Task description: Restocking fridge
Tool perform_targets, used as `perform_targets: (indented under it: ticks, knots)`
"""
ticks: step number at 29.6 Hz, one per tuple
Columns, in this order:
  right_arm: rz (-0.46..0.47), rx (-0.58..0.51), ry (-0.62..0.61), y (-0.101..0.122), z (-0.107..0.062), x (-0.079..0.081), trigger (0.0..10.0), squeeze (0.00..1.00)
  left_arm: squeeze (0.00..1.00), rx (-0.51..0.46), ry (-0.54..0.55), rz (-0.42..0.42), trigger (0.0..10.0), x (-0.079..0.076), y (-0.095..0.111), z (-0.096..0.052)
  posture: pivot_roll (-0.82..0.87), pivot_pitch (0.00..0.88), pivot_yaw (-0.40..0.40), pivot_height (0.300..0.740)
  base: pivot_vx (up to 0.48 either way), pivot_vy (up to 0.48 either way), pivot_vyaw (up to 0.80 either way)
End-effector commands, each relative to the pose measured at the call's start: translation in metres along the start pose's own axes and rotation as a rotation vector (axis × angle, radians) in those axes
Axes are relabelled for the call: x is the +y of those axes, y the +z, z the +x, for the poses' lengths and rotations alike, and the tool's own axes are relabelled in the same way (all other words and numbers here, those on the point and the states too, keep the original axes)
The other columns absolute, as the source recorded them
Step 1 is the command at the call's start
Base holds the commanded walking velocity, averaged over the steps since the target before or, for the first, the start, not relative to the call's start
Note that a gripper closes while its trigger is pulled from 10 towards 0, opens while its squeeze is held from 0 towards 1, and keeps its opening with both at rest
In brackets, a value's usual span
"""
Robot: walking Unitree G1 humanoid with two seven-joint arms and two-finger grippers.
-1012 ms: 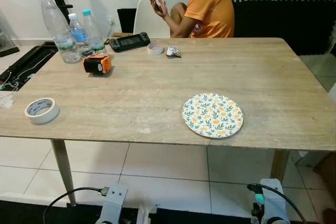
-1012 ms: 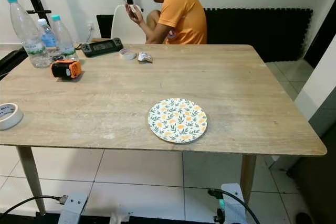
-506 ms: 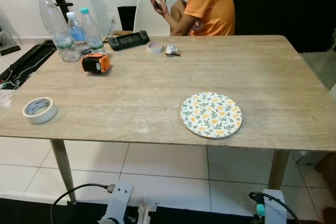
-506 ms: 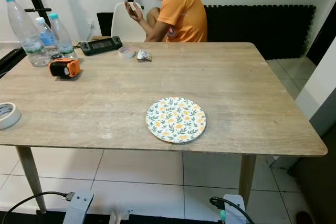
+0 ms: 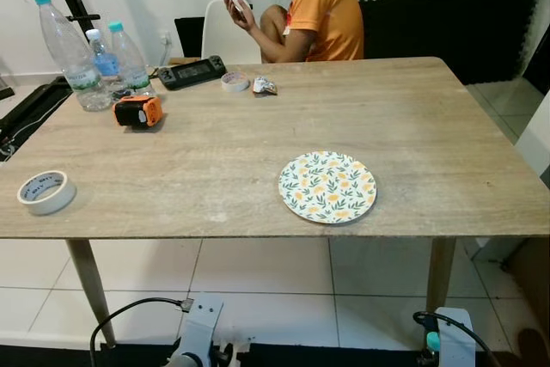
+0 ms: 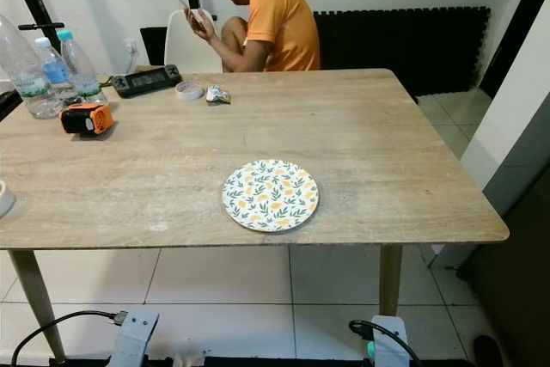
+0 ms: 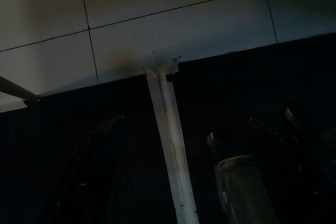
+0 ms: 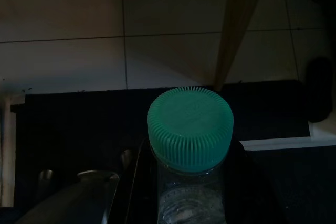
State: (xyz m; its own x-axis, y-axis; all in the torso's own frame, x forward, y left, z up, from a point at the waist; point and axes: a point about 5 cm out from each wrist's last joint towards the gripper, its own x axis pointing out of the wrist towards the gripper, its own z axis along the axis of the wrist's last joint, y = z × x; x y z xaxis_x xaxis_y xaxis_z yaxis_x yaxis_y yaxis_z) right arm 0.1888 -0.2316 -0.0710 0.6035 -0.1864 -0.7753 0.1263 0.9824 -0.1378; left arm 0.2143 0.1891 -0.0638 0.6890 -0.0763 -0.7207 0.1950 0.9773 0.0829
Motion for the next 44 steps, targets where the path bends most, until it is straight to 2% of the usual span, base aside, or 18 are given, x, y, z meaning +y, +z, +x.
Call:
perform_targets:
  ticks: [1,7,12,19,24,28,33,38,39,44]
  knots:
    - [0.002,-0.003,0.0,0.002,0.001,0.002,10.0,0.0,0.0,0.026,-0.006,0.019,10.0,-0.003,-0.005,-0.001,-0.12,0.092,-0.008,0.74,0.0,-0.48,0.0]
    - [-0.001,-0.007,0.002,0.005,0.001,0.002,10.0,0.0,0.0,0.034,-0.004,0.028,10.0,-0.003,-0.006,-0.001,-0.12,0.09,-0.006,0.74,0.0,-0.48,0.0]
    - [-0.005,-0.007,-0.001,0.007,0.002,-0.002,10.0,0.0,0.0,0.026,0.007,-0.006,10.0,-0.005,-0.005,0.0,-0.13,0.096,0.0,0.74,0.0,0.0,0.0]
    - [-0.014,-0.003,-0.02,0.008,0.001,-0.012,10.0,0.0,0.0,0.022,-0.023,0.017,10.0,-0.012,0.0,0.002,-0.15,0.109,0.022,0.74,0.0,0.0,0.0]
    - [-0.027,-0.005,-0.019,0.009,0.001,-0.012,10.0,0.0,0.0,0.018,-0.034,0.026,10.0,-0.013,0.001,0.003,-0.16,0.109,0.015,0.74,0.0,0.0,0.0]
    - [-0.086,0.009,0.015,0.006,0.001,-0.008,10.0,0.0,0.0,0.004,-0.026,0.007,10.0,-0.011,0.002,0.002,-0.16,0.096,-0.023,0.74,0.0,0.0,0.0]
    - [-0.094,0.024,0.026,0.004,0.001,-0.006,10.0,0.0,0.0,-0.003,-0.022,-0.009,10.0,-0.014,-0.003,0.0,-0.11,0.069,-0.068,0.74,0.0,0.0,0.0]
    - [-0.109,0.038,0.052,0.0,0.001,0.0,10.0,0.0,0.0,0.004,-0.011,-0.042,10.0,-0.016,-0.01,-0.002,-0.11,0.056,-0.056,0.74,0.0,0.0,0.0]
    - [-0.101,0.04,0.066,0.0,0.001,0.007,10.0,0.0,0.0,0.001,0.0,-0.042,10.0,-0.014,-0.01,-0.002,-0.09,0.045,-0.071,0.74,0.0,0.0,0.0]
    - [-0.102,0.052,0.09,-0.001,0.002,0.017,10.0,0.0,0.0,-0.027,0.037,-0.063,10.0,-0.004,-0.002,-0.001,-0.06,0.032,-0.08,0.74,0.0,0.0,0.0]
